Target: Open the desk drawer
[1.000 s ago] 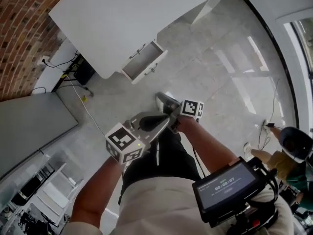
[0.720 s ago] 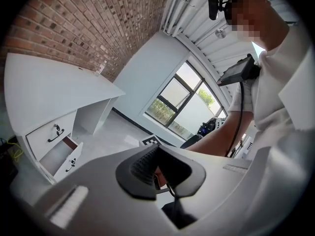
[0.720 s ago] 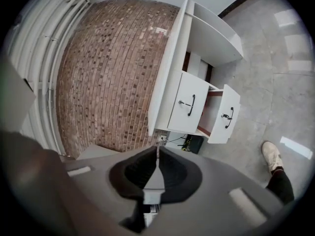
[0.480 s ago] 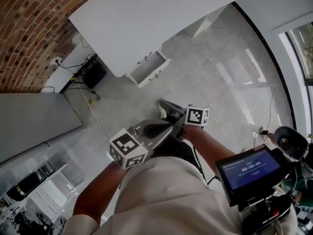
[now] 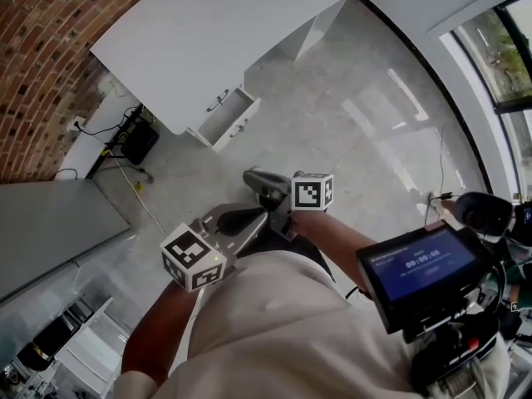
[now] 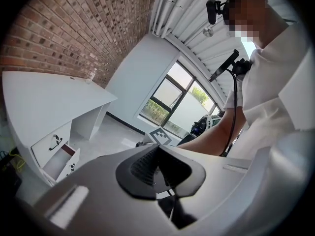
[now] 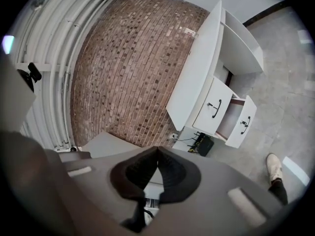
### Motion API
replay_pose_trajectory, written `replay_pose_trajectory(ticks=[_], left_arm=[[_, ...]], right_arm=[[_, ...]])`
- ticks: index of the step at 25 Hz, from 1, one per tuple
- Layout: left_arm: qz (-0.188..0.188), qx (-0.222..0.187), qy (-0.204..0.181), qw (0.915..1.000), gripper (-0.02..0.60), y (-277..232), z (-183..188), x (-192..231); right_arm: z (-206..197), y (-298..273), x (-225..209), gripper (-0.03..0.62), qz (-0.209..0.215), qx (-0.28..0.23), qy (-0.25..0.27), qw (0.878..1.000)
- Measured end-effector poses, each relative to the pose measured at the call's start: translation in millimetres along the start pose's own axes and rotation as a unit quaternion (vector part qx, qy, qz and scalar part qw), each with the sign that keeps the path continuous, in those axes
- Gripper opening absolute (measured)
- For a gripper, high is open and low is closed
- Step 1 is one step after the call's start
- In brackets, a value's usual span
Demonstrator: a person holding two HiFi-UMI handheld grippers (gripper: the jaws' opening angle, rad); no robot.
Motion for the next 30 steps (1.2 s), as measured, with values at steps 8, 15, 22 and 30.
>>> replay_pose_trajectory(ticks=[8, 15, 22, 30], left_arm=[[-0.001, -0.007, 0.006, 1.0000, 0.005, 5.7, 0.6, 3.5], [-0.007, -0.006, 0.003, 1.0000, 0.005, 9.6, -4.8, -7.0], [-0.007, -0.013, 0.007, 0.9999, 0.005, 11.9, -3.3, -4.9], [-0.003, -0.014, 0.009, 0.9999, 0.005, 11.5, -3.9, -2.6]], right_arm=[[-1.3, -7.5, 9.1, 0.003, -0.003, 0.000, 0.017, 1.000], [-16.1, -3.8, 14.8, 0.003, 0.004, 0.003, 0.011, 1.000], [-15.8, -8.7, 15.3, 0.003, 0.006, 0.005, 0.014, 1.000], [-14.6, -9.8, 15.1, 0.003, 0.001, 0.007, 0.029, 1.000]])
Point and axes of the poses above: the fingertips, and each gripper's own axes: y backward along the fingers, x to its left, z out of its top, the point moved 4 cm from there along y, backward along the fingers, and after that the axes turned 12 degrees about -x, right-handed, at the moved point
